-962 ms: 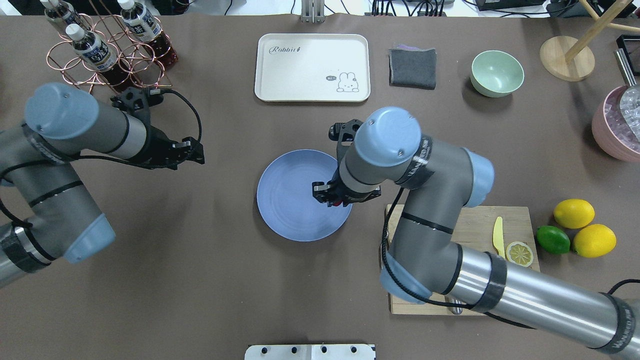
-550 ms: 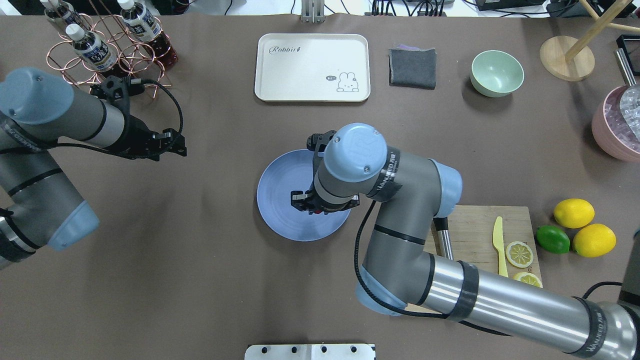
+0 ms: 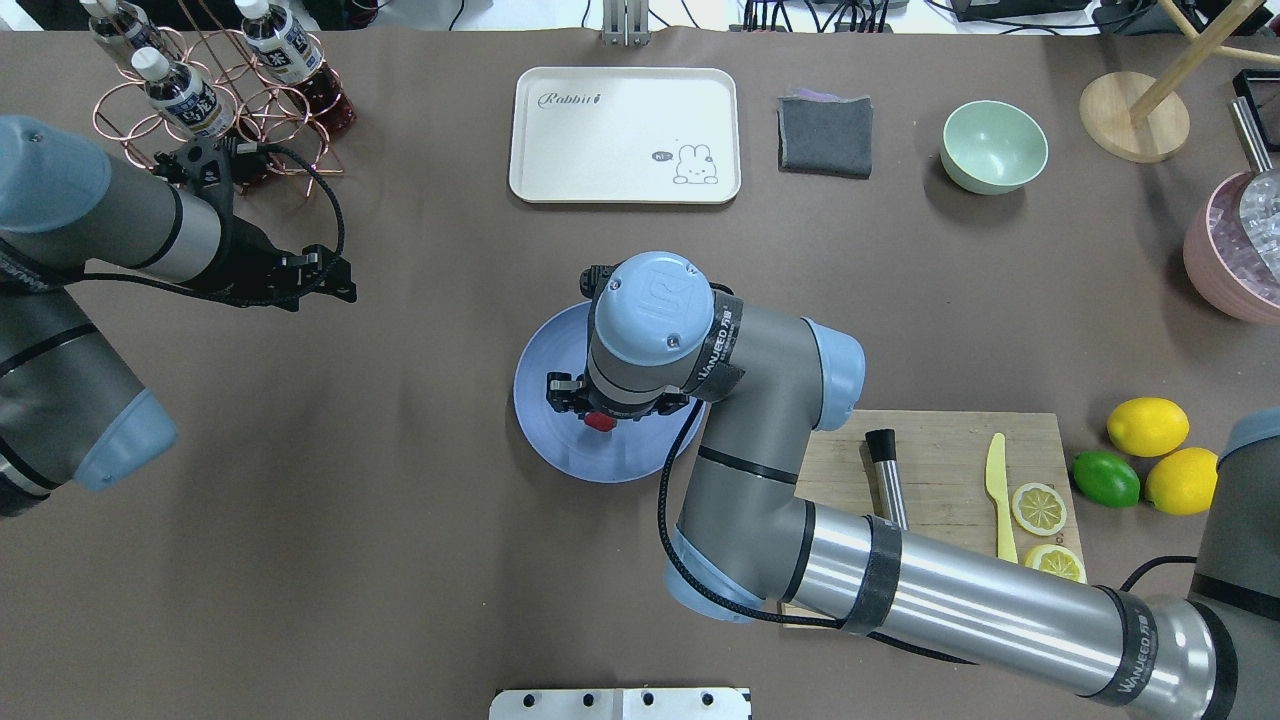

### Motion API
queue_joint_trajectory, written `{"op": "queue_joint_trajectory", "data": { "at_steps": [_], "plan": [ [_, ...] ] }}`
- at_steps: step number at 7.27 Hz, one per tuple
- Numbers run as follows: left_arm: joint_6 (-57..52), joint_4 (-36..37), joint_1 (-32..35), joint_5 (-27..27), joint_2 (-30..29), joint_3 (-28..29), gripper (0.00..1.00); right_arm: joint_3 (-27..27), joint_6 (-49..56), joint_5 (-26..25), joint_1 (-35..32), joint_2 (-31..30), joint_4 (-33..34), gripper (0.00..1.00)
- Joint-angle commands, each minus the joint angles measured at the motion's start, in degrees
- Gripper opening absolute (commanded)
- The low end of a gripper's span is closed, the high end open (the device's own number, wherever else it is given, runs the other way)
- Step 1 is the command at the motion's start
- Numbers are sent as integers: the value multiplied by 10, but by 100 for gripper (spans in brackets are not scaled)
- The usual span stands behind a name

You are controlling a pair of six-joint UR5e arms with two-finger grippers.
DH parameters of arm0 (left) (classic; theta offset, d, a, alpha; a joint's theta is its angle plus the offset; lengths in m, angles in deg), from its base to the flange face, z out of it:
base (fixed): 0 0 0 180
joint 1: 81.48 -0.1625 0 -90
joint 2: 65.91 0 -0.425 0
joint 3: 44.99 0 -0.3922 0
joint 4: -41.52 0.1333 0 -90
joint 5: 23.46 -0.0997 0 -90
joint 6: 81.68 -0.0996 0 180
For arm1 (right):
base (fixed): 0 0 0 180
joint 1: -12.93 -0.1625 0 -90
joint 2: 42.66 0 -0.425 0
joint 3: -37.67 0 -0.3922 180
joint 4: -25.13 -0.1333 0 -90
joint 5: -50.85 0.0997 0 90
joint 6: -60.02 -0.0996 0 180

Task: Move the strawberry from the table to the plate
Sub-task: 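Open the right gripper to drop the strawberry and lift away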

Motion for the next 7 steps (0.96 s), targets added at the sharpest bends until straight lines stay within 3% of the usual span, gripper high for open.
{"op": "queue_joint_trajectory", "data": {
  "at_steps": [1,2,3,4,5,7],
  "plan": [
    [-9,32,36,37,10,-21,76,98,23,83,-103,-53,54,100],
    [-52,77,70,50,13,-50,76,145,104,160,-191,-109,78,100],
    [-167,150,121,71,47,-96,76,166,214,216,-274,-162,90,100],
    [-269,212,177,90,76,-130,76,166,339,249,-349,-208,106,100],
    [-371,251,242,114,93,-132,76,162,476,262,-412,-252,142,100],
    [-577,337,348,137,113,-116,76,138,763,269,-547,-279,287,100]
  ]
}}
